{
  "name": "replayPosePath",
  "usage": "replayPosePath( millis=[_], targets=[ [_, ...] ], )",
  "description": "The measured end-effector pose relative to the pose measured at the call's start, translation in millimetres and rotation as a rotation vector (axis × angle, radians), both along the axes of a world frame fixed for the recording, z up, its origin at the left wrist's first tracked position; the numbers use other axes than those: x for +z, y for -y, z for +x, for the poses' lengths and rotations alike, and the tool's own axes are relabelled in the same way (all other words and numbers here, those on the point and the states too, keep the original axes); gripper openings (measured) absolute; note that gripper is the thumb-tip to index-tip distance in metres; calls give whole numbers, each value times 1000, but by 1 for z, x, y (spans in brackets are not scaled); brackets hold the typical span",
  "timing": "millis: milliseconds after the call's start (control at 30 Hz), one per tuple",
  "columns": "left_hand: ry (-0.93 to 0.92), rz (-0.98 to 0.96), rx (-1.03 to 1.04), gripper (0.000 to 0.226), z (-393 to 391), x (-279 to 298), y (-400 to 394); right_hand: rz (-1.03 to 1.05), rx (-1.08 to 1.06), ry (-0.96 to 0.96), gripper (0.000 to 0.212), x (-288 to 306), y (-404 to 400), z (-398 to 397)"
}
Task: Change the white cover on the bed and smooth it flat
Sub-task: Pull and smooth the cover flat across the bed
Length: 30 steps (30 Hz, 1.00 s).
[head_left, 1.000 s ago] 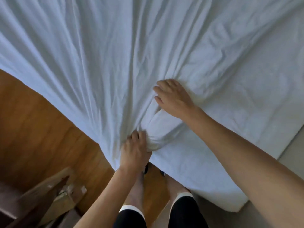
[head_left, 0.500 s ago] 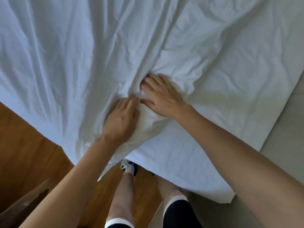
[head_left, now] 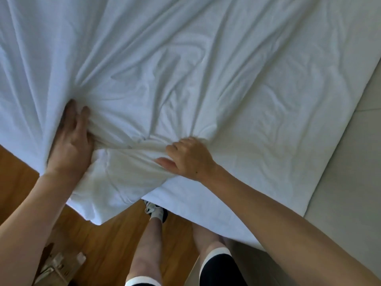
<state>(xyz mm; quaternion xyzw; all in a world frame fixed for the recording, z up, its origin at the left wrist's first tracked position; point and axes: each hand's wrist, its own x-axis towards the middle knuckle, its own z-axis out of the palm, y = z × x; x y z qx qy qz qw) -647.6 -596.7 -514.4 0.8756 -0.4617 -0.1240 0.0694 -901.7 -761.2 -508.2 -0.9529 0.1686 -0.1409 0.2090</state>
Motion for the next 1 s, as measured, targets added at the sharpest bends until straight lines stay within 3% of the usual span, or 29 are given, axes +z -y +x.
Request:
replayPosePath(
  millis=[133, 300, 367, 433, 533, 600, 767, 900, 1000],
  targets=[
    [16, -5, 67, 64, -17, -5, -6, -66, -50, 30, 51, -1, -17, -83],
    [4, 11, 197, 48, -40, 15, 11, -77, -40, -25, 49, -13, -19, -72],
    [15, -128, 32, 43, -57, 31, 23, -34, 5, 6, 44, -11, -19, -66],
    [2, -253, -300, 30, -87, 47, 29, -34, 66, 49, 40, -2, -18, -57],
    [-24, -146, -614, 11, -131, 55, 18, -99, 127, 70, 28, 10, -7, -27],
    [-10, -61, -537, 15, -142, 50, 4, -127, 247, 83, 20, 11, 2, -7],
    [-41, 198, -132, 50, -152, 60, -39, -145, 496, 91, 21, 8, -2, 0],
    [-62, 387, 8, 73, -160, 67, -85, -129, 597, -30, 37, 1, -31, -33],
    [-97, 402, 150, 79, -173, 56, -102, -136, 518, -134, 56, -2, -46, -42]
  ],
)
